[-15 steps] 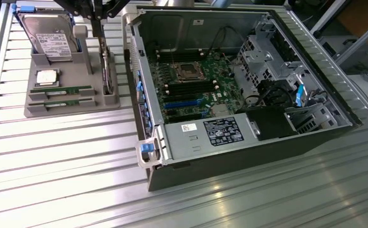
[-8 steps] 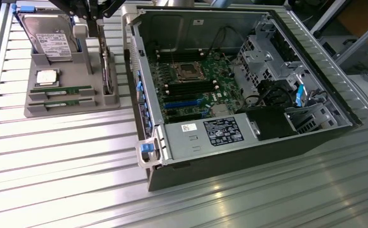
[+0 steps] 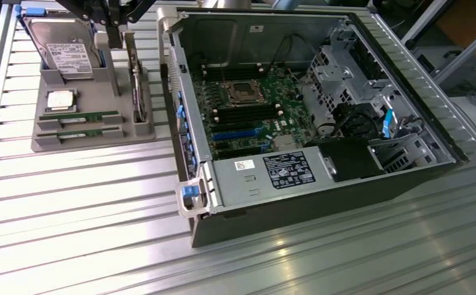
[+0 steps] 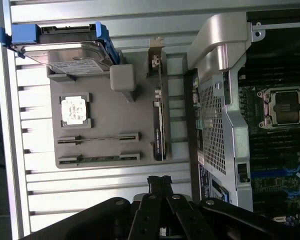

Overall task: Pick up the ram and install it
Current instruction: 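Reach for the ram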

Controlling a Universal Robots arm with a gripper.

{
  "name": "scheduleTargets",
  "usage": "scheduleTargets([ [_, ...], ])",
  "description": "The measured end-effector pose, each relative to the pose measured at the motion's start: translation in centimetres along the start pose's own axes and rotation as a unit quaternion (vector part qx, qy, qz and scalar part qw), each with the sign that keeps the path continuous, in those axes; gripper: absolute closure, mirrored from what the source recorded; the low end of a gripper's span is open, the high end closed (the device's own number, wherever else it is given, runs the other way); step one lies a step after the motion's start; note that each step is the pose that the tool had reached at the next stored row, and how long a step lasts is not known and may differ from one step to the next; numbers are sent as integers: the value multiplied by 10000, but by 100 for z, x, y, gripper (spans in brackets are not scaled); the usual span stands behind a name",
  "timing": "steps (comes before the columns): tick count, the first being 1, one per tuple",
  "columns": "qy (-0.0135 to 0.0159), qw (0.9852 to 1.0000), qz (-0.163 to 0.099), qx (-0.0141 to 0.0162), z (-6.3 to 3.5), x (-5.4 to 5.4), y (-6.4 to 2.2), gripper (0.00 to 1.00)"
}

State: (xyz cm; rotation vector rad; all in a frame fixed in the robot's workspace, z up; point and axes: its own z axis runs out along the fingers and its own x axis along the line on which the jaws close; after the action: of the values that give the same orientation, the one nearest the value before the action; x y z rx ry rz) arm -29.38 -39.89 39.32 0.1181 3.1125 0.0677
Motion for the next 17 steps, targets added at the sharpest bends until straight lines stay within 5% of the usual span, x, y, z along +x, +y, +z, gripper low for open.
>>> scheduleTargets([
  [17,0,10000,0,0,-4,170,-13,89],
])
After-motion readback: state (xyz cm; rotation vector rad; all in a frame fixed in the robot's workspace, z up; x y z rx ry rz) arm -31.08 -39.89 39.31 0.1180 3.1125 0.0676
